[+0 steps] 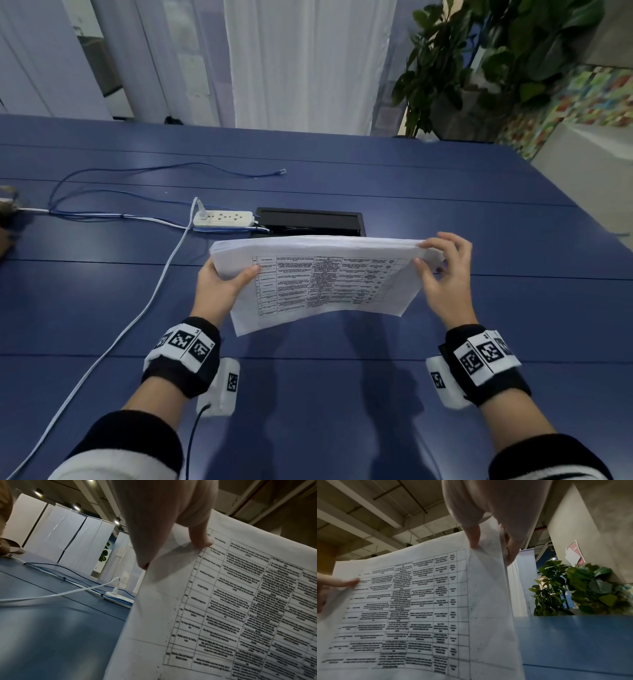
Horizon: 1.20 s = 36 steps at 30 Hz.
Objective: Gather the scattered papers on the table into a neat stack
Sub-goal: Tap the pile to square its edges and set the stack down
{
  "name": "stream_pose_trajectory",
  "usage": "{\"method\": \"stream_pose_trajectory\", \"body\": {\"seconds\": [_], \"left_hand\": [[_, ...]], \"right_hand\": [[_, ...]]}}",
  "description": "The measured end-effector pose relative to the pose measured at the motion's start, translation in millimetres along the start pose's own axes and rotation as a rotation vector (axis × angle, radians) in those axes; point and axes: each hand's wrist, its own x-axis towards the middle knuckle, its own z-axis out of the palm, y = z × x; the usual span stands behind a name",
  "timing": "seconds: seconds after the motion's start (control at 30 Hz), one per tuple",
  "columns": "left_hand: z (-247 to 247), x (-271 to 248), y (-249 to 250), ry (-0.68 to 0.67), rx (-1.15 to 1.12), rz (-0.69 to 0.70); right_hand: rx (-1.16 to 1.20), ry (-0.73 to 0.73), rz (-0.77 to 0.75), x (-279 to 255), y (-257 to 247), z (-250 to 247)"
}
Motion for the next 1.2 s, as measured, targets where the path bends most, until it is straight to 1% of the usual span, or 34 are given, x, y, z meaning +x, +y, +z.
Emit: {"method": "stream_pose_trajectory", "body": {"seconds": [0.07,0.27,0.37,0.5,0.57,0.63,0.77,0.8,0.9,0.97,1.07,1.13,1.2], "left_hand": [[0.3,1.1,-0.5,0.002,-0.005,-0.003],[-0.2,2.8,-1.0,-0.005,-0.006,-0.013],[0.1,3.9,-1.0,-0.002,-0.008,-0.021],[0.4,5.2,-1.8,0.005,-0.016,-0.031],[0.5,5.4,-1.6,0.007,-0.011,-0.032],[0.2,5.8,-1.8,0.004,-0.013,-0.032],[0.0,5.1,-0.8,0.003,-0.009,-0.030],[0.0,5.1,-0.6,0.002,-0.009,-0.025],[-0.6,4.0,0.4,-0.022,-0.006,-0.019],[-0.1,2.8,1.5,-0.031,-0.009,-0.021],[0.1,2.2,7.6,0.011,-0.053,0.038],[-1.9,3.2,10.3,0.022,-0.075,0.083],[-5.1,3.1,7.8,-0.003,-0.067,0.084]], "right_hand": [[-0.036,-0.031,-0.009,1.9,-0.8,-2.7],[-0.026,-0.111,-0.017,7.1,-1.2,-10.8],[-0.054,-0.172,0.019,11.7,-5.4,-15.0],[-0.160,-0.214,0.062,17.2,-9.4,-18.5],[-0.230,-0.264,0.082,18.3,-11.1,-20.1],[-0.279,-0.322,0.064,19.2,-10.9,-21.5],[-0.246,-0.408,0.062,20.6,-9.6,-24.9],[-0.236,-0.410,0.066,21.3,-8.3,-26.5],[-0.177,-0.357,0.041,23.9,-3.0,-28.9],[-0.154,-0.330,-0.028,24.2,-1.2,-25.8],[-0.082,-0.204,-0.083,26.6,-4.7,-20.3],[0.006,-0.131,-0.082,27.3,-8.1,-18.9],[0.067,-0.119,-0.038,23.0,-8.2,-16.6]]}}
